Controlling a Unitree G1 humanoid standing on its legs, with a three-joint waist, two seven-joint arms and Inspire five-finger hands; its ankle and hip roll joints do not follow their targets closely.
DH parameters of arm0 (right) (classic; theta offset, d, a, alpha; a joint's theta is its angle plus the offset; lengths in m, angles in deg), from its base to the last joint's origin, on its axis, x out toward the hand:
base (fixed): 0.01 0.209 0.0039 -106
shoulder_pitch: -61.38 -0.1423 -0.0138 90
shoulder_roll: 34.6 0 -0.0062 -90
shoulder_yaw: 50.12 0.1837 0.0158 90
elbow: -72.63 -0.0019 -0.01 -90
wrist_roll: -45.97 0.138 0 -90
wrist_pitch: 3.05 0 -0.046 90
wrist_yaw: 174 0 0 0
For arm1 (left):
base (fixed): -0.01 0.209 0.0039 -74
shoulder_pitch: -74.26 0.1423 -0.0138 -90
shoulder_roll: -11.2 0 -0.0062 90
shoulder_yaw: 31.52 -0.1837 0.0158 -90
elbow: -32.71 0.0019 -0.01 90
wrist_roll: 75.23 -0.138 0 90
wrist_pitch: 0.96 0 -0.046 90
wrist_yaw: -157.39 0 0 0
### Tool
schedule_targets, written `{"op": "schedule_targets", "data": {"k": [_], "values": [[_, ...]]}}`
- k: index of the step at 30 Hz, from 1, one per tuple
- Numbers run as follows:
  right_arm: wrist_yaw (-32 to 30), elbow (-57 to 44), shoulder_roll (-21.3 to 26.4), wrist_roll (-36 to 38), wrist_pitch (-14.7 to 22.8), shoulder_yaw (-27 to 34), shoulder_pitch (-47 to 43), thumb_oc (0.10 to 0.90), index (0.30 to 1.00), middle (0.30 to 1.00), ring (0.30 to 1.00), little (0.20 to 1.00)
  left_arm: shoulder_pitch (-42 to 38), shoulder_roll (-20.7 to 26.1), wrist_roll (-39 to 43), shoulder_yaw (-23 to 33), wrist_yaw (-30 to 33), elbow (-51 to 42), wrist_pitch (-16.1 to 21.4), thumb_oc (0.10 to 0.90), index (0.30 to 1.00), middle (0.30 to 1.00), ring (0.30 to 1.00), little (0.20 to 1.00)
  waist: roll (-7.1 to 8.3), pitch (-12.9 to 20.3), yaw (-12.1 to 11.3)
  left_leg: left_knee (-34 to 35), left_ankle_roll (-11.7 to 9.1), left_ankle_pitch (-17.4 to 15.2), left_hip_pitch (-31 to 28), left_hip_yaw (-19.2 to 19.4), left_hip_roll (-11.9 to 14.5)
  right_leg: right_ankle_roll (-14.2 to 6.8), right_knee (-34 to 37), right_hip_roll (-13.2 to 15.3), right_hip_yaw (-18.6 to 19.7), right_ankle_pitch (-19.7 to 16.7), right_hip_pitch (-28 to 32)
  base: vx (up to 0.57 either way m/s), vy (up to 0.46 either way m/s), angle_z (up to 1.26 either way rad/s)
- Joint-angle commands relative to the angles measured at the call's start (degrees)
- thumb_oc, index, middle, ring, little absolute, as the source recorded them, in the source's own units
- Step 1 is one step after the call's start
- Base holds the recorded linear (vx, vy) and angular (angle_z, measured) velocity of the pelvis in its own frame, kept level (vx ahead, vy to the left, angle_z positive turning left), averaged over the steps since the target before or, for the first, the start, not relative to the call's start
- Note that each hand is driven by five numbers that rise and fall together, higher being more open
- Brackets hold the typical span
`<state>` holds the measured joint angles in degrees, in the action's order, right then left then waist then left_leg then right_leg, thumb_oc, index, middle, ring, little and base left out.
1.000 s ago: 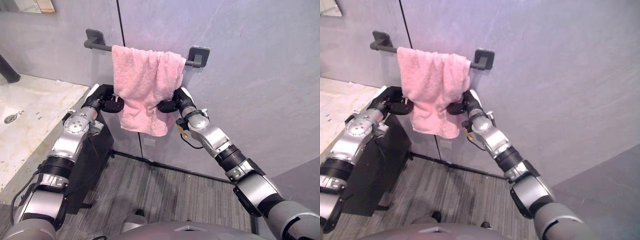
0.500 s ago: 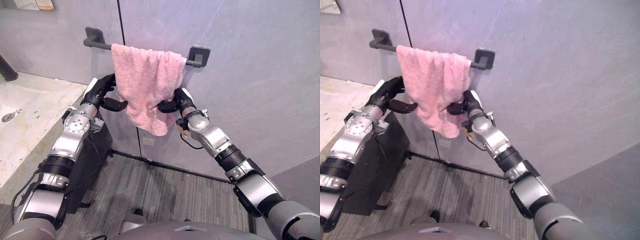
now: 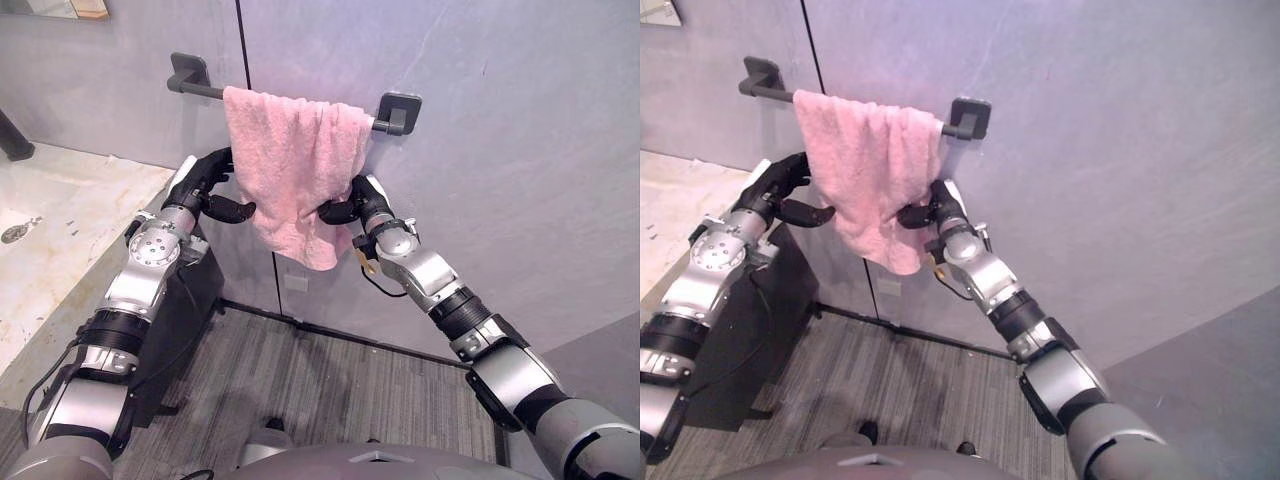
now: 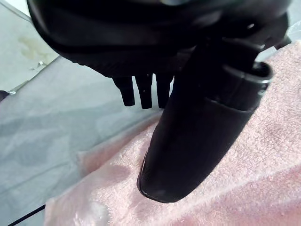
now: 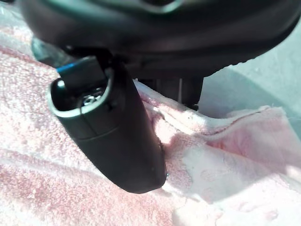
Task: Organize the bathroom.
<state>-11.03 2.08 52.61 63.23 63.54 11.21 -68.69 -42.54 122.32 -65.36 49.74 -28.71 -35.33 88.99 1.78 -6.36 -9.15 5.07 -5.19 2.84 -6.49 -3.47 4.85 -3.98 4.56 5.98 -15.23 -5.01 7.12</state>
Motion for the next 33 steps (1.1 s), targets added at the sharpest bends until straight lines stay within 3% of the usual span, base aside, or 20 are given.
{"op": "schedule_targets", "data": {"k": [1,2,3,4,5,17,25,33], "values": [[-2.0,1.1,-1.6,0.6,3.8,0.5,-12.4,0.400,0.300,0.300,0.300,0.300,-12.3,3.2,1.7,-4.1,-2.2,1.5,5.2,0.800,0.900,0.900,0.900,0.900,-1.66,5.1,0.2,-0.3,-3.2,-2.5,-1.1,4.3,3.8,-3.0,-0.5,2.8,4.0,6.7,2.6,0.00,0.000,0.00],[-1.9,1.2,-1.7,0.7,3.7,0.5,-12.6,0.400,0.300,0.300,0.300,0.300,-12.7,3.1,2.2,-4.7,-3.0,2.2,4.9,0.800,0.900,0.900,0.900,0.900,-1.74,5.1,0.3,-0.3,-3.2,-2.4,-1.1,4.4,3.8,-3.0,-0.4,2.8,4.1,6.6,2.6,0.00,0.000,0.00],[-1.7,1.4,-1.7,0.8,3.6,0.4,-12.8,0.400,0.300,0.300,0.300,0.300,-13.0,3.1,2.1,-5.2,-3.3,2.8,4.9,0.598,0.596,0.596,0.596,0.596,-1.80,5.1,0.4,-0.3,-3.2,-2.4,-1.2,4.4,3.9,-3.0,-0.4,2.7,4.2,6.6,2.6,0.00,0.000,0.00],[-1.5,1.7,-1.7,1.0,3.8,0.3,-12.9,0.400,0.300,0.300,0.300,0.300,-13.5,3.2,2.1,-5.8,-4.2,3.4,4.7,0.485,0.427,0.427,0.427,0.427,-1.89,5.1,0.5,-0.3,-3.3,-2.4,-1.2,4.5,3.9,-3.1,-0.4,2.7,4.2,6.6,2.6,0.00,0.000,0.00],[-1.3,1.8,-1.6,1.1,3.7,0.3,-13.0,0.400,0.300,0.300,0.300,0.300,-13.8,3.2,2.2,-6.2,-4.5,3.8,4.7,0.400,0.300,0.300,0.300,0.300,-1.91,5.1,0.5,-0.3,-3.3,-2.3,-1.2,4.6,3.9,-3.1,-0.4,2.7,4.2,6.6,2.7,0.00,0.000,0.00],[-2.0,2.5,-1.6,1.4,3.1,0.3,-13.8,0.400,0.300,0.300,0.300,0.300,-15.2,3.1,3.0,-6.9,-2.9,6.0,5.4,0.400,0.300,0.300,0.300,0.300,-2.08,5.1,0.8,-0.3,-3.3,-2.5,-1.5,4.9,3.8,-3.1,-0.3,2.8,4.3,6.6,2.8,0.00,0.000,0.00],[-2.5,1.4,-1.3,-0.8,2.2,1.3,-12.4,0.400,0.300,0.300,0.300,0.300,-10.7,2.8,5.1,-1.7,4.4,4.0,0.7,0.400,0.300,0.300,0.300,0.300,-1.55,5.4,0.1,-0.4,-3.1,-2.6,-1.3,4.7,3.7,-3.0,-0.6,3.1,3.4,6.9,2.8,0.00,0.000,0.00],[-2.9,-0.4,0.5,-3.4,0.9,2.6,-11.2,0.400,0.300,0.300,0.300,0.300,-5.6,3.1,3.0,2.9,6.5,1.5,-1.7,0.400,0.300,0.300,0.300,0.300,-1.16,5.3,-0.5,-0.5,-2.8,-2.6,-0.9,4.3,3.6,-2.8,-0.7,3.2,3.0,6.9,2.6,-0.01,0.002,0.00]]}}
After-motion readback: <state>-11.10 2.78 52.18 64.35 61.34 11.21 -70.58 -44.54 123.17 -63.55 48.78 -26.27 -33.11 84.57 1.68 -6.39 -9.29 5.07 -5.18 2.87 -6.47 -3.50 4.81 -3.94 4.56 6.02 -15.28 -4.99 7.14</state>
